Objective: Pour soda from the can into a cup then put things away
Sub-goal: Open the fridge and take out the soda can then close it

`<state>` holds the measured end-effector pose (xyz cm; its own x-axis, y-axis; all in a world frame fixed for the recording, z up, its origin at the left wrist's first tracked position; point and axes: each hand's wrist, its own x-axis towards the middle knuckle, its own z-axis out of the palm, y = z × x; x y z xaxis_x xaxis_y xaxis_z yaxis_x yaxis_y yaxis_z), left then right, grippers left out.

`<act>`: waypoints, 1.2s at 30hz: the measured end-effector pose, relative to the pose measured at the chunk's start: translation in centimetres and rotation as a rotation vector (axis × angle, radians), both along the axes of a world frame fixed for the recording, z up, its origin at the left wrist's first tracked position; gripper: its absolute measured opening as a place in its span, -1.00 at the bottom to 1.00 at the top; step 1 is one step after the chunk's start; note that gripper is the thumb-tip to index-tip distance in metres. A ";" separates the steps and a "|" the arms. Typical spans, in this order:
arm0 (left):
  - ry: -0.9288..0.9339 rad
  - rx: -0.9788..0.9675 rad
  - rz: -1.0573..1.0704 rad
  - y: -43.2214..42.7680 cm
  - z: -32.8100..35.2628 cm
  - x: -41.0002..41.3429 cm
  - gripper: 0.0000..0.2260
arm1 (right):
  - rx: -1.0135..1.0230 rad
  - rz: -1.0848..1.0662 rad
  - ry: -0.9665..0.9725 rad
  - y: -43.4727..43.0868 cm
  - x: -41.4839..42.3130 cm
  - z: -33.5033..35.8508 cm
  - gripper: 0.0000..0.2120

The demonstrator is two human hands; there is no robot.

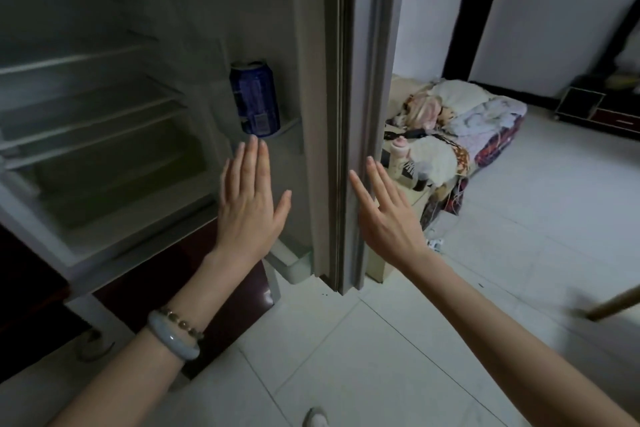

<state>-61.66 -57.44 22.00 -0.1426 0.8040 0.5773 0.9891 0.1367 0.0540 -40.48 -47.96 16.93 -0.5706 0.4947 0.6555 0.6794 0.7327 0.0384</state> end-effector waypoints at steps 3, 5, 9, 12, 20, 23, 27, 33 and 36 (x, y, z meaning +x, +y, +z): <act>0.002 -0.019 -0.042 2.9 0.5 0.6 -0.29 | -0.059 -0.054 -0.084 1.9 0.3 0.0 -0.25; 0.005 -0.019 -0.087 4.8 0.7 1.1 -0.30 | -0.084 -0.087 -0.087 3.4 0.7 0.0 -0.26; 0.022 0.010 -0.166 8.7 0.6 2.2 -0.33 | -0.101 -0.149 -0.091 6.7 1.9 0.2 -0.29; 0.065 0.052 -0.209 12.0 0.7 3.1 -0.36 | -0.114 -0.183 -0.098 9.8 3.0 0.5 -0.31; 0.131 0.129 -0.284 19.0 2.7 5.6 -0.53 | -0.162 -0.269 -0.101 18.1 4.4 0.7 -0.34; 0.135 0.102 -0.273 21.7 2.9 6.4 -0.50 | -0.193 -0.291 -0.099 21.1 4.4 0.9 -0.33; 0.170 0.083 -0.272 24.8 2.5 6.9 -0.45 | -0.238 -0.292 -0.114 24.3 4.3 0.8 -0.36; 0.194 0.074 -0.220 28.9 2.4 8.0 -0.41 | -0.253 -0.266 -0.132 29.2 3.7 0.7 -0.38; 0.191 0.051 -0.188 30.8 2.3 8.4 -0.40 | -0.241 -0.246 -0.125 31.5 3.3 0.9 -0.39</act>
<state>-53.22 -26.61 24.31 0.1217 0.7750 0.6201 0.9898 -0.0482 -0.1341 -37.16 -16.43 17.80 -0.4835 0.7591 0.4358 0.8376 0.5459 -0.0217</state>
